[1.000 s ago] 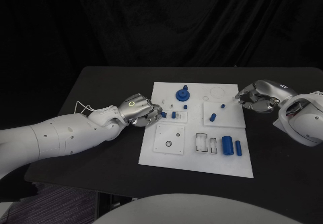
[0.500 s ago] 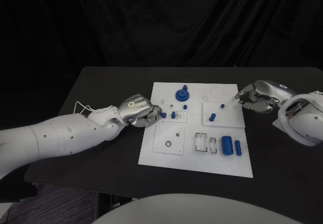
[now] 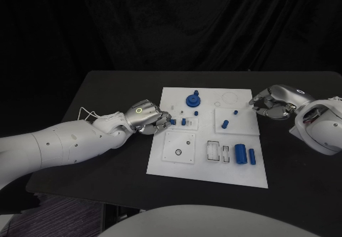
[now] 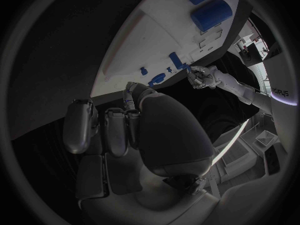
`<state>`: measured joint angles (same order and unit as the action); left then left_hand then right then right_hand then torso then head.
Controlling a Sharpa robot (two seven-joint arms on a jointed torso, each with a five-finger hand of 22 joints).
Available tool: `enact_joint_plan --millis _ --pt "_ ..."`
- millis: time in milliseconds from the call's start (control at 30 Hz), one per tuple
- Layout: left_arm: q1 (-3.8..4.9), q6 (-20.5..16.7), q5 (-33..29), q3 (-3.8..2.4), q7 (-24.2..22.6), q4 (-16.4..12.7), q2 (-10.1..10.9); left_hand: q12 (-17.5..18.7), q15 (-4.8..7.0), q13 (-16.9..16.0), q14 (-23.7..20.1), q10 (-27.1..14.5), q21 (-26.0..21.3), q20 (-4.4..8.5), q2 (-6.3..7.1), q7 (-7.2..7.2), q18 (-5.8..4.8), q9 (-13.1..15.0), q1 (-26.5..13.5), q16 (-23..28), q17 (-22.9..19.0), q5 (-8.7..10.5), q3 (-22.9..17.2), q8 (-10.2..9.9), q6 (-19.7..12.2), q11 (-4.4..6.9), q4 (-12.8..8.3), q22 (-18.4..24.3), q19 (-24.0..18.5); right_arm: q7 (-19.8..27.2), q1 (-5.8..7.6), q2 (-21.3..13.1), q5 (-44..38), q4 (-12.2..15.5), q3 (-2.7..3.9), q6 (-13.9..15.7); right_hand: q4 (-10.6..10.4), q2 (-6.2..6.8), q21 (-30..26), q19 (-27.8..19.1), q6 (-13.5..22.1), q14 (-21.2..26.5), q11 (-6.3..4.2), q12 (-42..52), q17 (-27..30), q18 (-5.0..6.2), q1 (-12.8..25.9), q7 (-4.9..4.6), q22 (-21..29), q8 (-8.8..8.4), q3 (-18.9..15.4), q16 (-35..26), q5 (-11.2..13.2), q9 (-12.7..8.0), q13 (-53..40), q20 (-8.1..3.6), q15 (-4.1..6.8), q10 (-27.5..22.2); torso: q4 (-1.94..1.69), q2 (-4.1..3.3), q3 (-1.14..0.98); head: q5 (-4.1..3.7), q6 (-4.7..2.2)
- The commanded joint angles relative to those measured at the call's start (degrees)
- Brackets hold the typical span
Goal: Assemble the parts on the task board
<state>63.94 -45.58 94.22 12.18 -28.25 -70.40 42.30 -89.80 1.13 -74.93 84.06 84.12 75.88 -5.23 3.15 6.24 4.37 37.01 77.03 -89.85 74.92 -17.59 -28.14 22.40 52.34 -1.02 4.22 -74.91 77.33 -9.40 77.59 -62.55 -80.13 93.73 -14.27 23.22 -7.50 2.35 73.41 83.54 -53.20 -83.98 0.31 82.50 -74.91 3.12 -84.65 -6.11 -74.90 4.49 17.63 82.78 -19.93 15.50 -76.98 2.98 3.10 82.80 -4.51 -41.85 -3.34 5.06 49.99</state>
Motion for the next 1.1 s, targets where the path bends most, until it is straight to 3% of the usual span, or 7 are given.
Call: enact_joint_plan --millis 33,1100 --pt "-0.21 -0.02 0.1 -0.01 -0.92 0.0 0.02 -0.2 0.04 -15.07 5.94 5.88 0.23 0.0 0.73 -1.7 -0.65 2.46 -0.06 -0.15 15.08 0.25 -0.08 -0.19 1.85 0.03 0.37 -10.16 0.19 0.05 -0.17 -0.06 -0.12 0.09 0.02 -0.05 0.29 0.46 -0.26 0.1 -0.28 -4.02 -0.22 -0.18 -7.51 0.62 0.26 0.13 -10.0 -0.02 -0.04 -0.33 -0.29 0.01 -4.1 -0.35 0.58 -0.09 -0.04 0.0 0.04 -0.01 0.01" --pt "-0.38 0.06 0.1 -0.01 -0.77 0.13 0.29 -0.2 0.04 -15.07 5.94 5.88 -0.12 0.02 2.08 -1.52 -0.55 1.35 0.4 -0.15 15.08 1.58 -1.89 -1.12 1.38 -0.01 1.78 -10.01 -0.2 0.07 -0.25 -0.03 -0.12 0.04 0.02 -0.13 0.29 0.46 -0.26 0.1 -0.28 -4.02 -0.22 -0.18 -7.51 0.62 0.26 0.13 -10.0 -0.02 -0.04 -0.33 -0.29 0.01 -4.1 -0.35 0.58 -0.09 -0.06 -0.04 0.01 0.05 0.01"
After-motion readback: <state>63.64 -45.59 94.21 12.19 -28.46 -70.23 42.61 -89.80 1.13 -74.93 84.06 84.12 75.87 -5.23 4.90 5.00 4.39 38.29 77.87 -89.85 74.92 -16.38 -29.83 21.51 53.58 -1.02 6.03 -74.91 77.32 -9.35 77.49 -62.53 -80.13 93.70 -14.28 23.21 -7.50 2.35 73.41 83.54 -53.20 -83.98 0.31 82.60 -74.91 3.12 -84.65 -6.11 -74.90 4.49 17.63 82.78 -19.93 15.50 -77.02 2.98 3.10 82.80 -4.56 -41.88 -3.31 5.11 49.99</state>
